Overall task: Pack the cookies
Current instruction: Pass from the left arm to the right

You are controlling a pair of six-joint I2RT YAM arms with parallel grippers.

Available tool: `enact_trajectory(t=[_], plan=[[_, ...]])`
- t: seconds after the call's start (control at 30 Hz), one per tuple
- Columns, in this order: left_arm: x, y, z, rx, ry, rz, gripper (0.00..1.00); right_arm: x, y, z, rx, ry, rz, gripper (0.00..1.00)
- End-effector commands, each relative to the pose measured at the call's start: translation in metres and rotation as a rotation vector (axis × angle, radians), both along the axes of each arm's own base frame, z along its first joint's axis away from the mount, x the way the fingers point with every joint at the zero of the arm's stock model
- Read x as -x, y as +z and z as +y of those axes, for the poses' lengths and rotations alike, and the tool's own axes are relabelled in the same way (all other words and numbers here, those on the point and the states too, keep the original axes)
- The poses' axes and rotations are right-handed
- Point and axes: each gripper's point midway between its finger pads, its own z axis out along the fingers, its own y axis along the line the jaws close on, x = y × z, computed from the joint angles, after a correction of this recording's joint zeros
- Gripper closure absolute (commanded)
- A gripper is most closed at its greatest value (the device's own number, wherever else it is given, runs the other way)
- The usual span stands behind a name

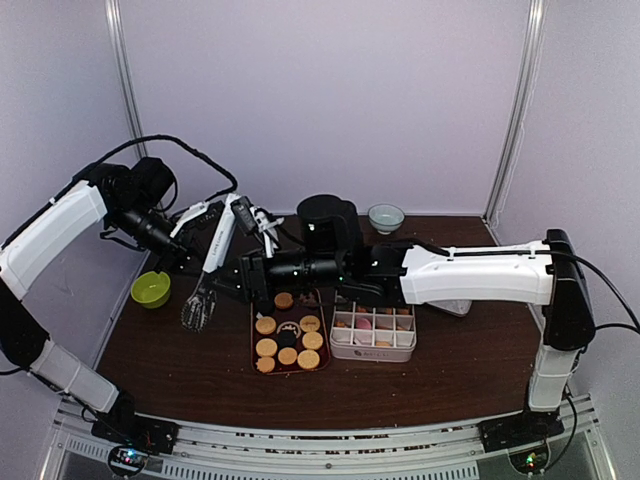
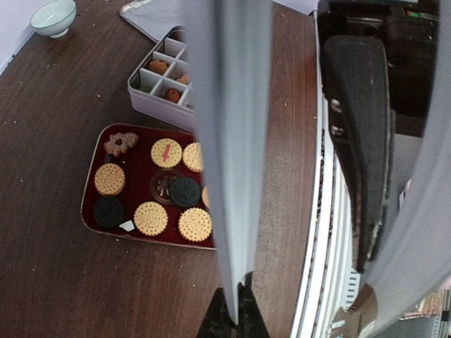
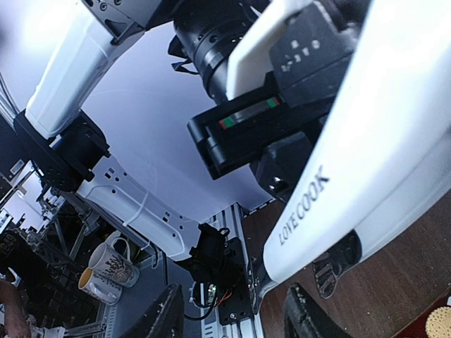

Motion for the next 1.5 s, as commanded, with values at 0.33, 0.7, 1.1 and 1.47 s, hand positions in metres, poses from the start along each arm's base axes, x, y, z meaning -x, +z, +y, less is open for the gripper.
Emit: enact_trajectory(t=[0.33,0.7,1.1,1.47], plan=[[0.009,0.003,-0.002,0.006,-0.026,-0.02,1.0,-0.022,0.031,-0.001,-0.077,-0.127,-0.006,0.61],[0.01,0.006,-0.003,0.014,-0.023,-0.019,0.93,-0.021,0.049,0.008,-0.232,-0.078,0.069,0.97],[0.048,0.014,-0.006,0.135,-0.075,0.078,0.42,-0.011,0.093,-0.031,-0.436,-0.113,-0.016,1.0],[0.063,0.014,-0.011,0.201,-0.099,0.16,0.59,-0.002,0.108,-0.047,-0.511,-0.133,-0.07,1.0]])
